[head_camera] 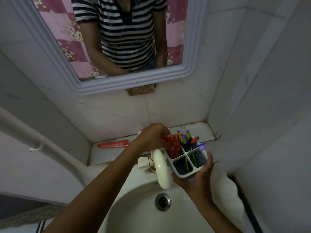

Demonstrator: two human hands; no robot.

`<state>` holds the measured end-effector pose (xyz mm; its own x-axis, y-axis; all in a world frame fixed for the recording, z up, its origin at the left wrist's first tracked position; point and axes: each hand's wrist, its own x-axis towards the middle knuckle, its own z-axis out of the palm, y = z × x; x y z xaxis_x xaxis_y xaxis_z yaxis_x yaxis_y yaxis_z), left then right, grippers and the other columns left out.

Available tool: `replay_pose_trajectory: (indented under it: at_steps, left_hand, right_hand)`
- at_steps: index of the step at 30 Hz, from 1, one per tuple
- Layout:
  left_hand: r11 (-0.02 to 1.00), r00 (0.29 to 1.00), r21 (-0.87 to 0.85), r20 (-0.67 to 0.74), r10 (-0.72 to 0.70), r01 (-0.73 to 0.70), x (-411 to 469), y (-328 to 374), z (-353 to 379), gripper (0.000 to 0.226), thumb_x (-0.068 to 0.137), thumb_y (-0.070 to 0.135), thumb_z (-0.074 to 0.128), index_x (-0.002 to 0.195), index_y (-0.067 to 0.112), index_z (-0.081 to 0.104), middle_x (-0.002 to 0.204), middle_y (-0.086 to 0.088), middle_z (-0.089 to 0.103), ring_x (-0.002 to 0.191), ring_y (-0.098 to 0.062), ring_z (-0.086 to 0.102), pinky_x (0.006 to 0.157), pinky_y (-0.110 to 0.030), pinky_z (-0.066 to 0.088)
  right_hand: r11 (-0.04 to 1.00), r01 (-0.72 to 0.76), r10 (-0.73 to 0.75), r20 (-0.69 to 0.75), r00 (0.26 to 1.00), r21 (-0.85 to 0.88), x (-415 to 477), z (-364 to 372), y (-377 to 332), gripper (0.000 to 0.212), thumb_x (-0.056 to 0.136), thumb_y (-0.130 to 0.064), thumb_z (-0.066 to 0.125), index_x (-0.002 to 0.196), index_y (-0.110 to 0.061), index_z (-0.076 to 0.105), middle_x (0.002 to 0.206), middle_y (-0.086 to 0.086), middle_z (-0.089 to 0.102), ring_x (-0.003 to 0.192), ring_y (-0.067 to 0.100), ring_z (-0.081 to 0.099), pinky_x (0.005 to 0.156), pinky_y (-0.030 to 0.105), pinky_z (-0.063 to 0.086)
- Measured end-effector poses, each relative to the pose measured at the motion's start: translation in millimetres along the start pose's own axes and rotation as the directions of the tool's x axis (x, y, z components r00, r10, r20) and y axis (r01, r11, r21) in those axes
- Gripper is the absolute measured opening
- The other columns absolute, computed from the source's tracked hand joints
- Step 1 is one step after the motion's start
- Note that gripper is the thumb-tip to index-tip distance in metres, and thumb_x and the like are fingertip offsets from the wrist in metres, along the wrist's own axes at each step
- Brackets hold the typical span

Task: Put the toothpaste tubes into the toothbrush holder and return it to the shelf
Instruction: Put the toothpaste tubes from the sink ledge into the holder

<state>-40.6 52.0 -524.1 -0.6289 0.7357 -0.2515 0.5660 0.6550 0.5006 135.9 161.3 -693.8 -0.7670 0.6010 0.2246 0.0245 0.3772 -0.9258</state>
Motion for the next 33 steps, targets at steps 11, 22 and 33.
replay_pose_trajectory:
  at_steps: [11, 22, 33]
  left_hand:
    - [0.945, 0.981, -0.298, -0.1, -0.168, 0.132, 0, -52, -24, 0.036, 0.068, 0.045, 0.069, 0.095, 0.023, 0.077, 0.104, 0.003, 0.074, 0.098, -0.013, 0.067, 0.086, -0.029, 0.052]
    - [0.754, 1.0, 0.657, -0.016, -0.012, 0.019, 57, -92, 31, 0.022, 0.061, 0.018, 0.082, 0.075, 0.003, 0.075, 0.078, -0.02, 0.072, 0.073, -0.036, 0.072, 0.062, -0.036, 0.057]
    - [0.781, 0.995, 0.618, -0.088, -0.047, 0.092, 65, -82, 27, 0.038, 0.087, 0.03, 0.063, 0.119, 0.012, 0.062, 0.127, -0.011, 0.062, 0.12, -0.03, 0.056, 0.094, -0.037, 0.045]
  right_hand:
    - [0.999, -0.022, 0.022, 0.019, 1.0, 0.033, -4, -4, -1, 0.151, 0.043, -0.026, 0.102, 0.15, -0.05, -0.001, 0.15, -0.004, 0.027, 0.131, 0.01, 0.046, 0.101, 0.006, 0.04]
    - [0.998, -0.055, 0.054, 0.022, 0.998, 0.032, -3, -5, -8, 0.15, 0.043, -0.019, 0.102, 0.146, -0.056, -0.001, 0.148, -0.005, 0.029, 0.129, -0.02, 0.038, 0.099, 0.003, 0.038]
    - [0.998, -0.056, 0.056, 0.018, 0.998, -0.001, 0, -4, -17, 0.141, 0.043, -0.045, 0.094, 0.146, -0.057, -0.001, 0.146, -0.009, 0.029, 0.131, -0.003, 0.044, 0.1, 0.008, 0.041]
